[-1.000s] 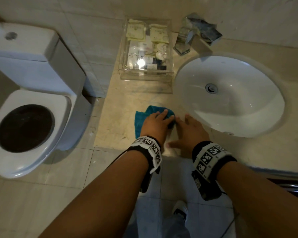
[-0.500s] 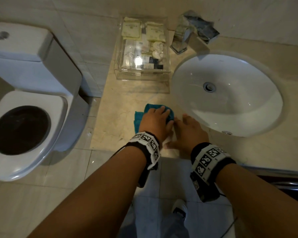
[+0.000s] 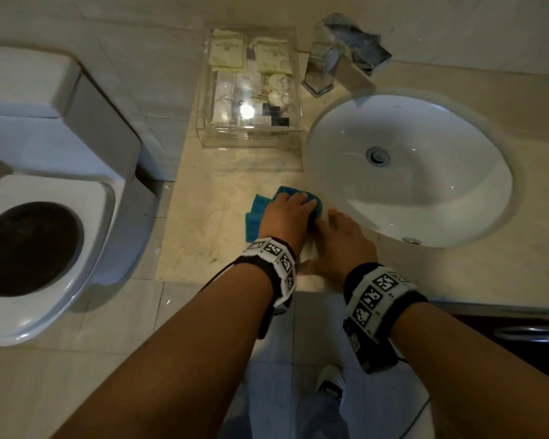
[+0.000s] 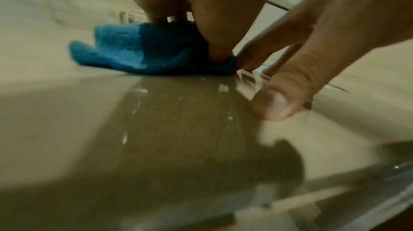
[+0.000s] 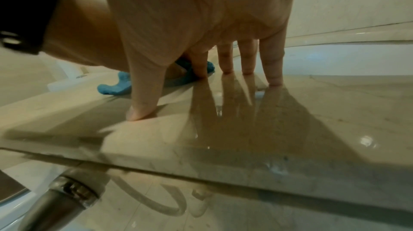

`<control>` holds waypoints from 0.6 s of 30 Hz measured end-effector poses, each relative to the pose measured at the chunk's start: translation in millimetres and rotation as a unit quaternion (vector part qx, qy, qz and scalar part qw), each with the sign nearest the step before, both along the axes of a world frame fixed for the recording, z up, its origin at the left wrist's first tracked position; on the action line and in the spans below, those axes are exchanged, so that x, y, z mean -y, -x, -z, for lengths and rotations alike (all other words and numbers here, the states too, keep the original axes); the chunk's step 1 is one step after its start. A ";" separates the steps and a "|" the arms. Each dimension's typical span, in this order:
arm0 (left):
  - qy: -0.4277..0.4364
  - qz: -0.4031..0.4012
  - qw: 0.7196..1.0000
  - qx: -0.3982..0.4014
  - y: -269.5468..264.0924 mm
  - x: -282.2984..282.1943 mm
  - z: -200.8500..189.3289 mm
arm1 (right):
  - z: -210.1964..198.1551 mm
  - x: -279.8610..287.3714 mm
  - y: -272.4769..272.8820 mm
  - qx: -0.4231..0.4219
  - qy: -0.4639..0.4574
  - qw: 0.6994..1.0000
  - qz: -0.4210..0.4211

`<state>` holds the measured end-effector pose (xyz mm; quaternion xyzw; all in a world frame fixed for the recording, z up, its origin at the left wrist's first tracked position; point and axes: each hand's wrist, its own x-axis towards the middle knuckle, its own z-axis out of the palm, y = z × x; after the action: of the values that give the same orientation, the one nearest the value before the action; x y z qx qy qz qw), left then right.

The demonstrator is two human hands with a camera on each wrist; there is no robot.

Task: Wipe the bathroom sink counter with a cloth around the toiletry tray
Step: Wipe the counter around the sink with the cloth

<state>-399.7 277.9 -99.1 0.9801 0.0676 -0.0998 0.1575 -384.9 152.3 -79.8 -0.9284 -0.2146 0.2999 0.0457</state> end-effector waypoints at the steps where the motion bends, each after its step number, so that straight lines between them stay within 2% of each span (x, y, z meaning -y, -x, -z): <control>1: 0.004 0.007 1.000 0.004 3.4 0.4 2.7 | -0.9 -0.1 0.0 0.000 -0.001 1.000 0.002; 4: -0.003 -0.015 1.000 0.022 7.6 -25.4 -0.4 | -5.0 0.0 0.2 -0.019 0.014 1.000 0.001; 7: -0.017 -0.118 0.993 -0.008 5.3 -61.8 -10.1 | -7.1 0.6 0.5 -0.037 0.016 0.999 0.006; 9: -0.041 -0.136 0.990 -0.028 3.7 -66.0 -11.6 | -7.4 0.4 0.6 -0.039 0.016 0.999 0.008; 15: 0.002 -0.013 1.000 -0.015 5.0 -11.0 1.1 | -4.2 -3.2 0.5 -0.013 0.013 1.000 0.003; 18: 0.019 -0.002 1.000 -0.020 2.8 -11.2 2.9 | -3.7 -3.7 1.0 -0.012 0.018 1.000 0.004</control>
<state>-402.6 289.1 -102.0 0.9746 0.0712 -0.1202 0.1749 -385.8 156.0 -76.0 -0.9262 -0.2055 0.3143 0.0328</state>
